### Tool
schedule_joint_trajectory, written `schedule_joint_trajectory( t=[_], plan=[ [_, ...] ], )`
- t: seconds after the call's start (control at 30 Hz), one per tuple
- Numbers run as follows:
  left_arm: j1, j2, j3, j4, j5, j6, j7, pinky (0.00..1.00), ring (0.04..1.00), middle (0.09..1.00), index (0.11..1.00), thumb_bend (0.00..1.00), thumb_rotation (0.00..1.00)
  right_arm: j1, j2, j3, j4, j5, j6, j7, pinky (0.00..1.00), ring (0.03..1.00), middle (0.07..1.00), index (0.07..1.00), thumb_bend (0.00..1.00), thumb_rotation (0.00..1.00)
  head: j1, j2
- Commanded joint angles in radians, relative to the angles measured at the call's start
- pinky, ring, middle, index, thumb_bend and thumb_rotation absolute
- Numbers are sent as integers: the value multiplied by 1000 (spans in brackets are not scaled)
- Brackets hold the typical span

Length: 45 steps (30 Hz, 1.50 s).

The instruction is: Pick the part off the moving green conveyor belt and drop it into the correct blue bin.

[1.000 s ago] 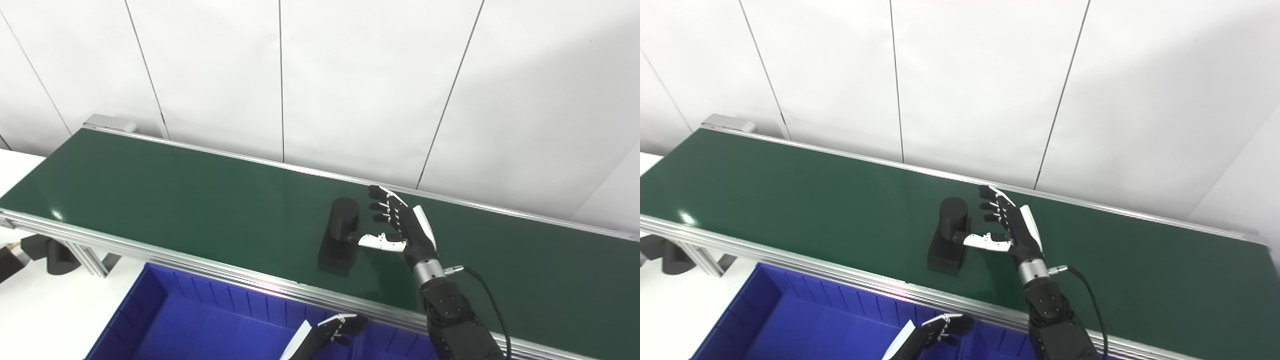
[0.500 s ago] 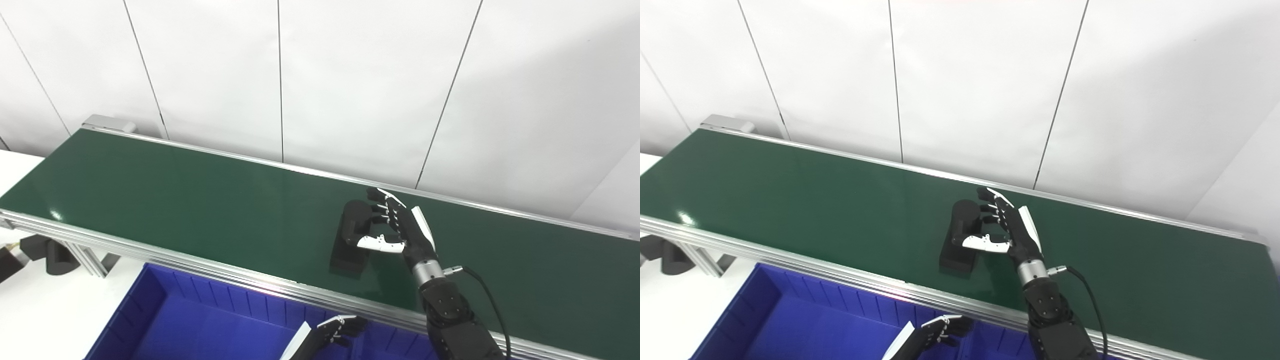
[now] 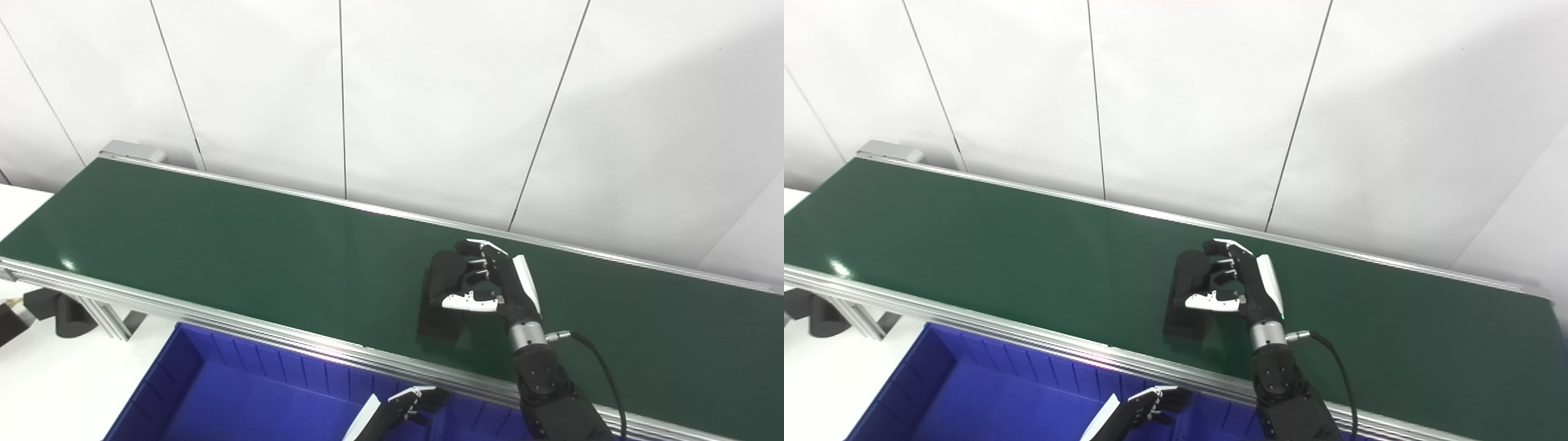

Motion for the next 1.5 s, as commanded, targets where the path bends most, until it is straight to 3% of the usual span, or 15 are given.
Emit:
schedule_joint_trajectory(
  t=[0.0,0.27,0.6,0.77,0.8,0.93,1.03,1.2,1.4,1.47],
  plan=[
    [-10,-7,1,-33,7,-39,5,703,770,789,781,832,168,-55,12,-7,-17,-5,-41,-33,392,434,502,520,537,0,0,2],
    [-12,-5,-1,-35,9,-39,7,696,766,786,782,824,149,-36,-6,8,-75,-26,-41,-31,424,456,487,489,520,0,-3,4],
    [-14,-1,-4,-36,11,-39,10,711,773,790,786,817,161,19,-27,-3,-205,-33,-40,-7,379,436,495,496,520,0,-17,12],
    [-7,2,7,-51,-9,-39,-15,733,787,799,795,811,161,87,-46,-24,-392,-20,-11,56,444,463,492,483,520,0,-96,55],
    [-5,8,10,-60,-17,-39,-24,734,788,800,796,810,159,113,-51,-28,-464,-17,17,75,449,465,492,482,520,0,-145,85],
    [9,28,20,-107,-17,-39,-39,755,816,829,825,741,131,202,-72,-48,-684,2,93,139,506,486,488,474,520,0,-253,142],
    [26,37,42,-153,-39,-39,-64,760,830,846,846,707,144,263,-84,-68,-806,13,137,173,435,466,487,483,520,0,-322,170],
    [42,41,90,-220,-68,-39,-124,751,819,854,851,695,115,342,-103,-104,-927,32,186,206,333,420,482,508,519,0,-400,197],
    [64,34,154,-281,-124,-38,-209,764,822,837,834,715,85,417,-120,-143,-1014,35,205,214,432,464,490,483,520,0,-458,244],
    [71,30,175,-301,-144,-38,-239,769,818,831,831,714,67,441,-119,-154,-1049,33,223,215,420,460,487,485,520,0,-474,261]
  ],
)
